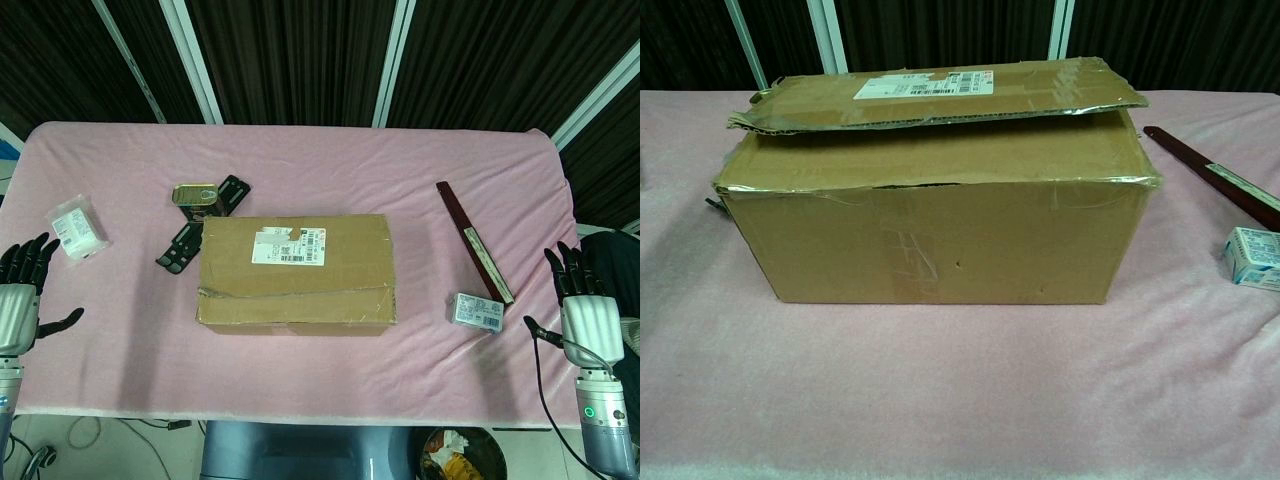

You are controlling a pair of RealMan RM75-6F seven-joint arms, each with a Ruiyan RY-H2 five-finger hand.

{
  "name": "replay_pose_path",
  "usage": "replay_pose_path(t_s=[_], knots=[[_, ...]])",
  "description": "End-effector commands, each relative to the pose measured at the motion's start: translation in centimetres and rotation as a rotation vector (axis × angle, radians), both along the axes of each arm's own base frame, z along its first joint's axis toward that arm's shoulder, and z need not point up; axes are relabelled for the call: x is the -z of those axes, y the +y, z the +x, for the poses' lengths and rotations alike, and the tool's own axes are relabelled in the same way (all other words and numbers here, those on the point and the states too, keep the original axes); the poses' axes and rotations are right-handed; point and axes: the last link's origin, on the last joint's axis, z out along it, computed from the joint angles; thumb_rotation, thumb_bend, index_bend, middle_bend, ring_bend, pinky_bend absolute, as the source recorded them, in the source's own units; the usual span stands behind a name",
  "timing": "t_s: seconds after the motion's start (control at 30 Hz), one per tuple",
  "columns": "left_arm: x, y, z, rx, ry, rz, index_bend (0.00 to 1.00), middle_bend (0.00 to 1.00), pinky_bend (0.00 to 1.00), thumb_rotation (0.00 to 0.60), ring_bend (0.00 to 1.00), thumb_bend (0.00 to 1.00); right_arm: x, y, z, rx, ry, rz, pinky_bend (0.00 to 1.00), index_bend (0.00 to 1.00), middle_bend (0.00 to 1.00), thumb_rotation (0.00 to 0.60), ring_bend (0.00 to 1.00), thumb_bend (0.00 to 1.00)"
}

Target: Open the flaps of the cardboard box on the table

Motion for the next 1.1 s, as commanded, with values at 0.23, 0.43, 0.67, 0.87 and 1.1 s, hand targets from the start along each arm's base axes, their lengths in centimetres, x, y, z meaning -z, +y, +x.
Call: replay_pose_path(t_s=[0.23, 0.43, 0.67, 0.87, 1.1], knots=[[0.0, 0.0, 0.0, 0.000, -0.002, 0.000, 0.00, 0.00, 0.00, 0.600, 0.00, 0.10, 0.0, 0.0, 0.0, -0.002, -0.006, 0.001, 0.24, 0.00, 0.00, 0.600, 0.00, 0.16], [0.0, 0.2, 0.6, 0.021, -0.007, 0.002, 0.00, 0.00, 0.00, 0.600, 0.00, 0.12, 0.1, 0.0, -0.1, 0.003, -0.009, 0.006, 0.24, 0.00, 0.00, 0.600, 0.00, 0.17], [0.1, 1.7, 4.6, 0.121, -0.020, -0.012, 0.00, 0.00, 0.00, 0.600, 0.00, 0.19, 0.0, -0.2, -0.4, 0.025, -0.035, 0.006, 0.24, 0.00, 0.00, 0.600, 0.00, 0.17], [1.0, 3.4, 9.3, 0.214, -0.040, -0.066, 0.00, 0.00, 0.00, 0.600, 0.00, 0.21, -0.1, -0.3, -0.6, 0.041, -0.054, 0.007, 0.24, 0.00, 0.00, 0.600, 0.00, 0.18], [3.7, 4.1, 13.0, 0.268, -0.051, -0.167, 0.00, 0.00, 0.00, 0.600, 0.00, 0.21, 0.0, -0.5, -0.7, 0.051, -0.071, 0.015, 0.24, 0.00, 0.00, 0.600, 0.00, 0.18]])
